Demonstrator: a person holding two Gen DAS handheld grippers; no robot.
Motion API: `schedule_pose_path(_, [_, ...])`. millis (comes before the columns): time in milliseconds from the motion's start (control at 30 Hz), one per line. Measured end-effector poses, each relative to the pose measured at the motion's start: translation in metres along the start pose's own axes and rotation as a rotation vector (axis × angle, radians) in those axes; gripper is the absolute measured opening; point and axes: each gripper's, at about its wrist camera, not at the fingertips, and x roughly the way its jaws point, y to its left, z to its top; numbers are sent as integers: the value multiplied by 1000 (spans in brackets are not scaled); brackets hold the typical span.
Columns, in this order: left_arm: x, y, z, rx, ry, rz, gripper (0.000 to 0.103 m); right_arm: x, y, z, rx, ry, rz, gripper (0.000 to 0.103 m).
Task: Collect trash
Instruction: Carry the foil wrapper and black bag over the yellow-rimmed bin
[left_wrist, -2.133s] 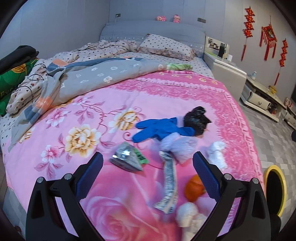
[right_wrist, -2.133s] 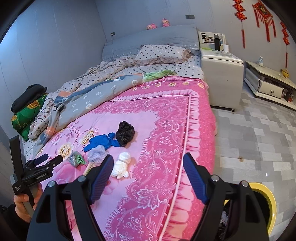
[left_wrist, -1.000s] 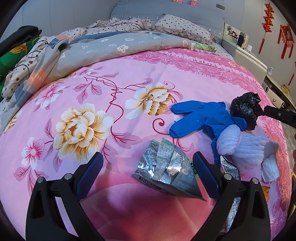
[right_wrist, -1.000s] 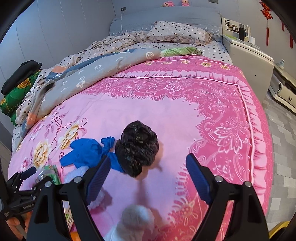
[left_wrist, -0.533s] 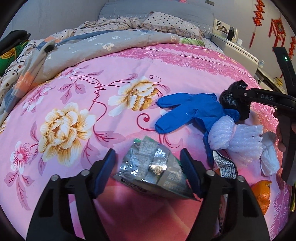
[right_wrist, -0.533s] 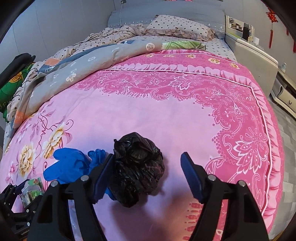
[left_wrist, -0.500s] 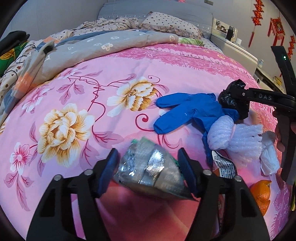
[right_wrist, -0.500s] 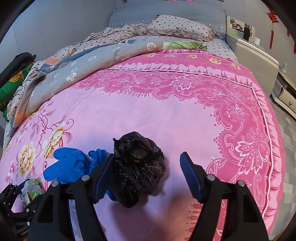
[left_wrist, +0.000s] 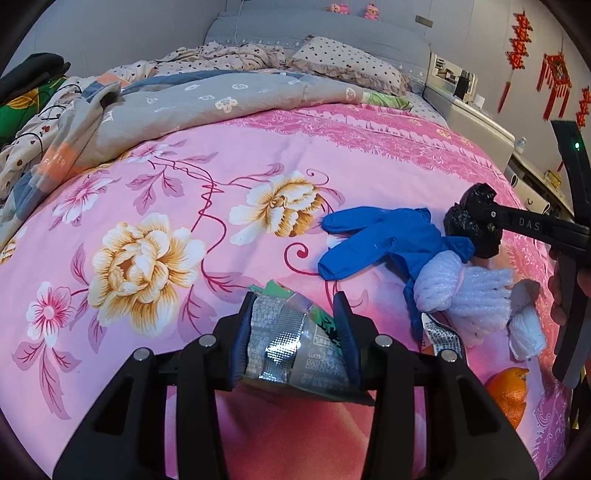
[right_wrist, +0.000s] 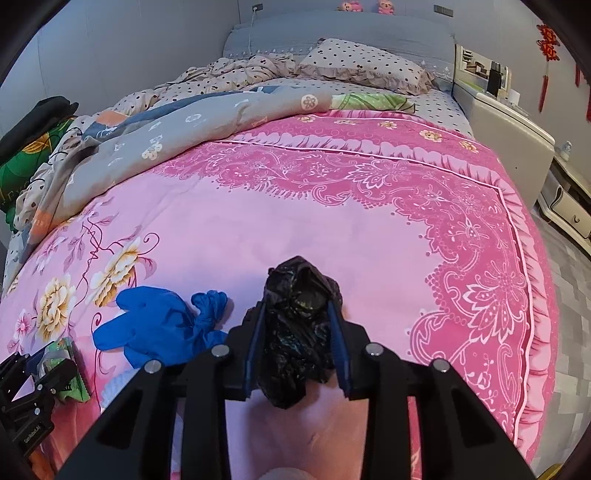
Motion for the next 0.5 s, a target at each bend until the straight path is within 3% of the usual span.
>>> schedule_pose_path(500, [-41,-9,5,-3,-69,-14,40,-67,-28,-13,60,-58,7,30])
